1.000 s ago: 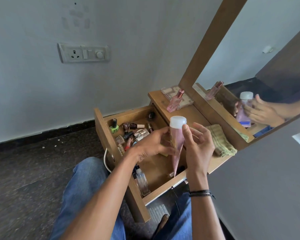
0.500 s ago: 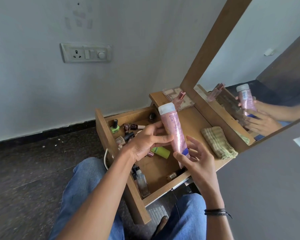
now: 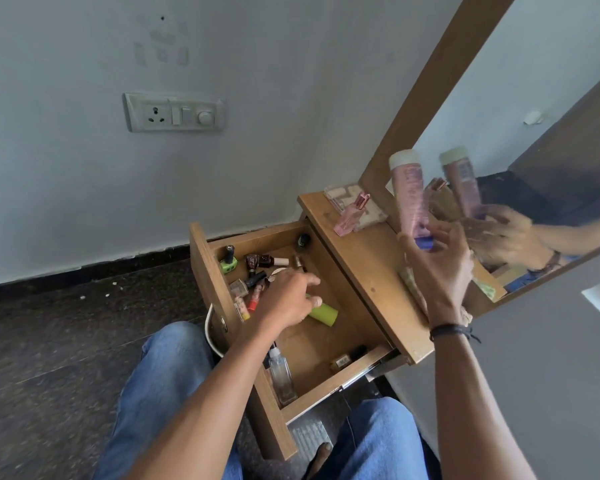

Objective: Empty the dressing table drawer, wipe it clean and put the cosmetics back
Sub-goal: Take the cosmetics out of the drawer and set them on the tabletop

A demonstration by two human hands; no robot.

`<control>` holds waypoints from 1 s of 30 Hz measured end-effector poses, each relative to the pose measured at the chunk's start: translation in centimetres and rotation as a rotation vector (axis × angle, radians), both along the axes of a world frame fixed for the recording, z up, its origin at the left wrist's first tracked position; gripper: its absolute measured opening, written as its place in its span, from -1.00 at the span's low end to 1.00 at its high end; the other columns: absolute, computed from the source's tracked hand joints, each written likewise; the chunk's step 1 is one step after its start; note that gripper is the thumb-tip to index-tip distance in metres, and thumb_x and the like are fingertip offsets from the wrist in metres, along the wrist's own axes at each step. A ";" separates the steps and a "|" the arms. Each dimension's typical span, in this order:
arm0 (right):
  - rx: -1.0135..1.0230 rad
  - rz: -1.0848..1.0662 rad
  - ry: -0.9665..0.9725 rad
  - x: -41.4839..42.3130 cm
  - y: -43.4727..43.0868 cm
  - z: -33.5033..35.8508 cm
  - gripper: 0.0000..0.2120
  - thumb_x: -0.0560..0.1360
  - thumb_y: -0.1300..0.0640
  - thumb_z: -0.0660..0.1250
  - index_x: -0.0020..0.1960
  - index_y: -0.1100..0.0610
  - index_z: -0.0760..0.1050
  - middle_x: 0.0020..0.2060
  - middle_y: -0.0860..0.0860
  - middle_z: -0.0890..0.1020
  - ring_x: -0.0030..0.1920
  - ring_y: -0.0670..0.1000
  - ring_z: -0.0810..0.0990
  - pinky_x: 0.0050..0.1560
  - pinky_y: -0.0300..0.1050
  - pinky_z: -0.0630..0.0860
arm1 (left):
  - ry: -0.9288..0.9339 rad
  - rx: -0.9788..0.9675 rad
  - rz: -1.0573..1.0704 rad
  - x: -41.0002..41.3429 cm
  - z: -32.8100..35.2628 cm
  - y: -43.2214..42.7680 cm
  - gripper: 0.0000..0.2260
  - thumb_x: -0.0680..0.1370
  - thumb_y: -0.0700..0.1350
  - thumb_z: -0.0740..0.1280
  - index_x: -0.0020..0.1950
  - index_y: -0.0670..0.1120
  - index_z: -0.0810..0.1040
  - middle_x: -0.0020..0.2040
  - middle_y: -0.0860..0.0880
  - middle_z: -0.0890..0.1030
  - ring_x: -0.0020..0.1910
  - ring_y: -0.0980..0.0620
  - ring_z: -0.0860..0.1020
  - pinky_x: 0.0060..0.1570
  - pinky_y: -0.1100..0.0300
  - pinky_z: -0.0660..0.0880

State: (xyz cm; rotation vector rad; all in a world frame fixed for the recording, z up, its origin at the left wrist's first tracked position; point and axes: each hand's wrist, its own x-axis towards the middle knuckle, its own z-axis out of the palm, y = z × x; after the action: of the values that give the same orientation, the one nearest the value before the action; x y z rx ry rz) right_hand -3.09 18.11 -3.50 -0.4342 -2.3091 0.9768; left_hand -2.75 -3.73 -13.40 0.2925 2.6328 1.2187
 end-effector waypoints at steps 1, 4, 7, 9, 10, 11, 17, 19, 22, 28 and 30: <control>0.031 0.018 -0.031 -1.2 0.2 -0.1 -0.59 0.34 -0.17 0.54 0.08 -0.07 0.49 -0.04 -0.16 0.66 -0.07 -0.08 0.68 -0.01 0.05 0.67 | 0.005 -0.048 -0.028 0.2 -0.3 0.2 -0.55 0.57 -0.04 0.42 0.46 0.00 0.48 0.45 0.01 0.46 0.50 -0.03 0.30 0.42 -0.01 0.27; 0.112 0.107 -0.129 -4.1 0.1 -0.7 -0.61 0.37 -0.17 0.54 0.07 -0.03 0.50 -0.02 -0.11 0.66 -0.10 -0.14 0.62 -0.11 -0.06 0.64 | 0.035 -0.158 -0.102 0.3 -1.0 0.4 -0.51 0.55 -0.04 0.44 0.47 0.00 0.45 0.47 0.03 0.41 0.52 -0.05 0.19 0.49 -0.09 0.17; 0.204 0.157 -0.203 -6.2 0.2 -1.9 -0.61 0.36 -0.22 0.51 0.04 -0.04 0.50 -0.03 -0.07 0.64 -0.07 -0.01 0.61 -0.04 0.10 0.61 | 0.069 -0.193 -0.119 0.1 -1.4 0.1 -0.50 0.54 -0.04 0.46 0.47 -0.01 0.46 0.44 0.03 0.41 0.46 -0.04 0.22 0.44 -0.03 0.22; 0.235 0.170 -0.237 -7.4 0.3 -2.6 -0.60 0.36 -0.23 0.51 0.05 -0.05 0.49 -0.02 -0.06 0.63 -0.04 0.02 0.60 0.00 0.13 0.59 | 0.084 -0.196 -0.125 -0.1 -1.4 0.0 -0.50 0.54 -0.05 0.45 0.47 -0.01 0.45 0.44 0.03 0.41 0.44 -0.03 0.23 0.41 0.03 0.22; 0.244 0.173 -0.250 -7.9 0.2 -2.8 -0.60 0.37 -0.25 0.51 0.06 -0.06 0.49 -0.01 -0.06 0.62 -0.03 0.02 0.59 0.02 0.14 0.58 | 0.086 -0.192 -0.125 -0.2 -1.4 -0.1 -0.50 0.55 -0.05 0.45 0.47 -0.01 0.45 0.44 0.03 0.40 0.44 -0.03 0.23 0.40 0.06 0.22; 0.251 0.173 -0.262 -8.4 0.3 -3.0 -0.60 0.37 -0.27 0.49 0.06 -0.08 0.48 0.00 -0.06 0.61 -0.02 0.02 0.59 0.04 0.14 0.58 | 0.085 -0.185 -0.121 -0.3 -1.4 -0.1 -0.50 0.55 -0.05 0.45 0.47 -0.01 0.45 0.44 0.03 0.40 0.44 -0.03 0.23 0.39 0.07 0.22; 0.353 0.145 -0.284 -10.3 0.0 -3.4 -0.59 0.43 -0.32 0.38 0.13 -0.10 0.47 0.11 -0.02 0.60 0.06 0.06 0.57 0.07 0.15 0.58 | 0.059 -0.156 -0.107 -0.4 -1.2 -0.1 -0.51 0.56 -0.05 0.44 0.47 -0.01 0.45 0.46 0.03 0.39 0.44 -0.02 0.22 0.39 0.05 0.23; 0.396 0.110 -0.279 -10.4 -0.4 -3.6 -0.58 0.47 -0.28 0.35 0.20 -0.05 0.48 0.18 0.01 0.58 0.15 0.10 0.54 0.10 0.15 0.57 | 0.048 -0.150 -0.106 -0.5 -1.2 0.0 -0.51 0.56 -0.06 0.44 0.48 -0.01 0.45 0.46 0.03 0.38 0.44 -0.02 0.22 0.39 0.06 0.23; 0.413 0.086 -0.290 -10.3 -0.6 -4.2 -0.57 0.52 -0.20 0.35 0.28 0.02 0.50 0.30 0.01 0.52 0.29 0.11 0.47 0.14 0.11 0.53 | 0.039 -0.155 -0.105 -0.5 -1.2 0.0 -0.51 0.56 -0.06 0.44 0.48 -0.01 0.44 0.45 0.03 0.39 0.43 -0.01 0.22 0.38 0.05 0.24; 0.327 0.031 -0.147 -8.6 -1.0 -4.9 -0.64 0.56 -0.08 0.38 0.23 0.14 0.56 0.27 0.08 0.50 0.30 0.17 0.44 0.14 -0.01 0.43 | 0.034 -0.172 -0.105 -0.6 -1.3 0.0 -0.51 0.54 -0.07 0.46 0.46 0.00 0.46 0.43 0.04 0.41 0.41 -0.02 0.24 0.33 0.05 0.27; 0.199 -0.020 -0.043 -6.7 -1.9 -4.9 -0.73 0.55 -0.02 0.37 0.15 0.11 0.60 0.22 0.05 0.54 0.27 0.12 0.47 0.12 -0.09 0.38 | 0.027 -0.183 -0.099 -0.6 -1.3 0.1 -0.51 0.53 -0.09 0.46 0.46 0.00 0.46 0.43 0.03 0.41 0.41 -0.02 0.25 0.33 0.04 0.28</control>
State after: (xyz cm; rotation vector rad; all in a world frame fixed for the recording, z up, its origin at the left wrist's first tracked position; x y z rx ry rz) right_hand -9.80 16.24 -8.44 -0.3974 -2.4067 0.7249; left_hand -3.31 -3.66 -14.71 0.4039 2.6937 0.9419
